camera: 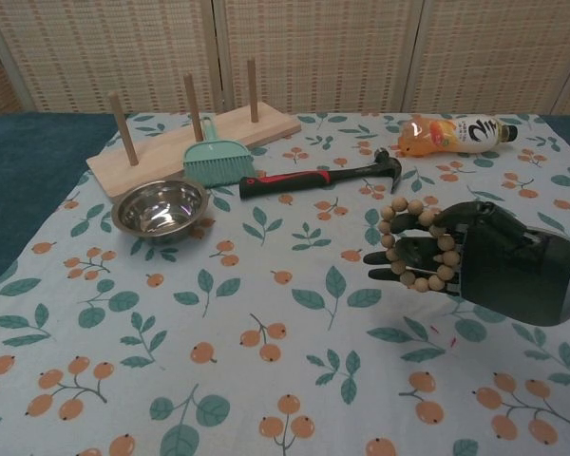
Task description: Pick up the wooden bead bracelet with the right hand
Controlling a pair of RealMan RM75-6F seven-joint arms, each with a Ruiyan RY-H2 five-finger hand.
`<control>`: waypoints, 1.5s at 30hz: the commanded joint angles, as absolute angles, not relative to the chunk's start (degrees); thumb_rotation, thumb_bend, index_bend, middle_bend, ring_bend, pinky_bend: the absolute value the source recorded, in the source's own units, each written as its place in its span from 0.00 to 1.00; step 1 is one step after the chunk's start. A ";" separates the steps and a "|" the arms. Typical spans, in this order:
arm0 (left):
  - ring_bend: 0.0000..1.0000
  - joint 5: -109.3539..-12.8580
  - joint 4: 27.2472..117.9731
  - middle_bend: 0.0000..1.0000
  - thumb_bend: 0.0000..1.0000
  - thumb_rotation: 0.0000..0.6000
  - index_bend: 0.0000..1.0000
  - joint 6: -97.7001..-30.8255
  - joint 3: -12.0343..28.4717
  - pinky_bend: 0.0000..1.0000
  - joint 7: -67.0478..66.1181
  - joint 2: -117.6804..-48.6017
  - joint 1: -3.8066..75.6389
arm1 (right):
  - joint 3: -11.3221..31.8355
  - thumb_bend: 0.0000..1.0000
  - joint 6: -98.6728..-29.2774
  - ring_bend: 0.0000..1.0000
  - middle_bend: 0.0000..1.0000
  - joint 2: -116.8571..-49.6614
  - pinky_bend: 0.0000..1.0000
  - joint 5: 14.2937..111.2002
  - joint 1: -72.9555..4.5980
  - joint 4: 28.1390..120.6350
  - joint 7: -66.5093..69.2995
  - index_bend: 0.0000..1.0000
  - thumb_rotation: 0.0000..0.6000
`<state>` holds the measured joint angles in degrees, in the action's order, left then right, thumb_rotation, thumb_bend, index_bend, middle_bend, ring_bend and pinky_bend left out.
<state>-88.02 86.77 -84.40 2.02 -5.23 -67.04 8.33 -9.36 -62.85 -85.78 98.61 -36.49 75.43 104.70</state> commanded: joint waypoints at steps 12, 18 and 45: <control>0.00 -88.06 86.78 0.00 0.44 1.00 0.02 -84.47 1.99 0.17 -5.29 -67.06 8.30 | -10.79 0.40 -63.43 0.19 0.59 -85.92 0.09 98.99 -37.29 74.68 104.72 0.48 0.40; 0.00 -88.02 86.81 0.00 0.44 1.00 0.02 -84.46 1.98 0.17 -5.33 -67.01 8.27 | -11.29 0.47 -64.81 0.19 0.59 -86.05 0.09 99.93 -37.65 74.25 106.30 0.54 0.48; 0.00 -88.01 86.84 0.00 0.44 1.00 0.02 -85.27 2.14 0.17 -4.79 -66.71 7.79 | -14.56 1.00 -67.58 0.19 0.61 -87.65 0.09 102.75 -39.61 71.24 108.40 0.53 0.94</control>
